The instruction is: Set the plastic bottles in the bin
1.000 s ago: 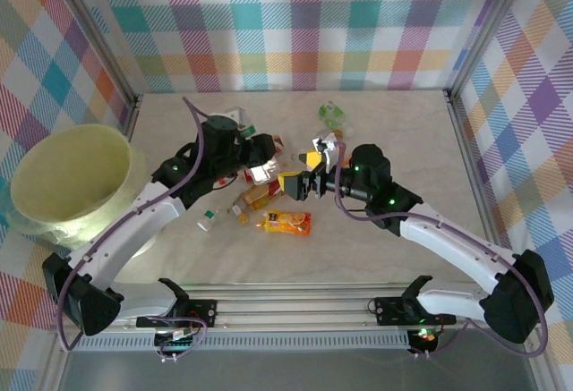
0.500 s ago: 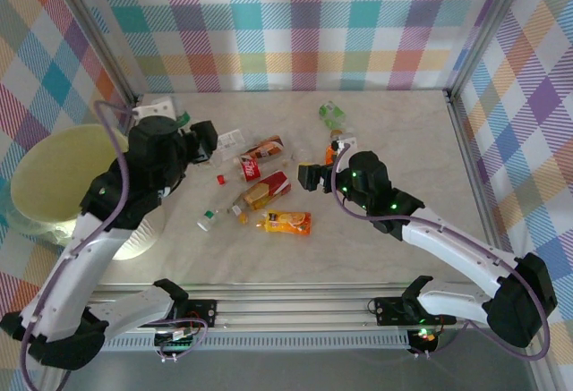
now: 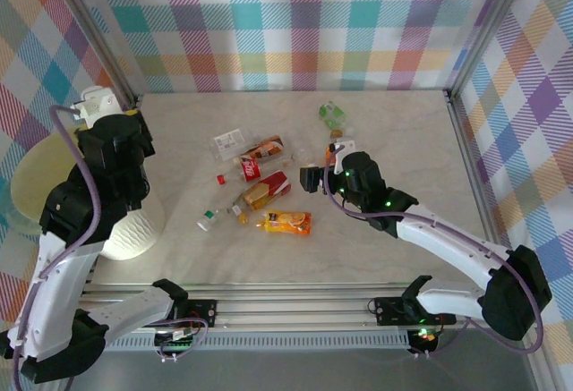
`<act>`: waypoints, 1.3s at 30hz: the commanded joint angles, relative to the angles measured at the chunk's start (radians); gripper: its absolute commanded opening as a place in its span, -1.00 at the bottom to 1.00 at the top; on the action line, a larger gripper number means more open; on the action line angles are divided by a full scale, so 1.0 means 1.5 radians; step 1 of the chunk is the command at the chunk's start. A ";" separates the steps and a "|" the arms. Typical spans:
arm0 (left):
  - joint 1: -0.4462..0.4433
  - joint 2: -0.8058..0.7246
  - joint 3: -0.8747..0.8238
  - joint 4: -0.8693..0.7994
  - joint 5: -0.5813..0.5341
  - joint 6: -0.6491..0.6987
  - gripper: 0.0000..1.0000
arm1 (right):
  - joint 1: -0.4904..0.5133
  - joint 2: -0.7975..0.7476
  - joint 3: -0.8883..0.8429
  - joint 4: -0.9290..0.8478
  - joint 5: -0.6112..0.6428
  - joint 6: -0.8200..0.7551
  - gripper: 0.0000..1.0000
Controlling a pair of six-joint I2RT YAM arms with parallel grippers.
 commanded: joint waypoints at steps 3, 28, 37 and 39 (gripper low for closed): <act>0.152 0.005 -0.017 0.002 -0.047 0.060 0.13 | 0.003 0.017 0.038 0.013 -0.002 -0.021 0.99; 0.685 0.095 -0.169 -0.053 0.289 -0.117 0.17 | 0.001 -0.006 0.018 -0.003 0.031 -0.019 0.99; 0.691 0.122 -0.158 -0.062 0.242 -0.137 0.44 | 0.001 -0.012 0.012 -0.004 0.038 -0.025 0.99; 0.691 0.122 -0.150 -0.063 0.245 -0.135 0.49 | 0.001 -0.013 0.013 -0.006 0.037 -0.024 0.99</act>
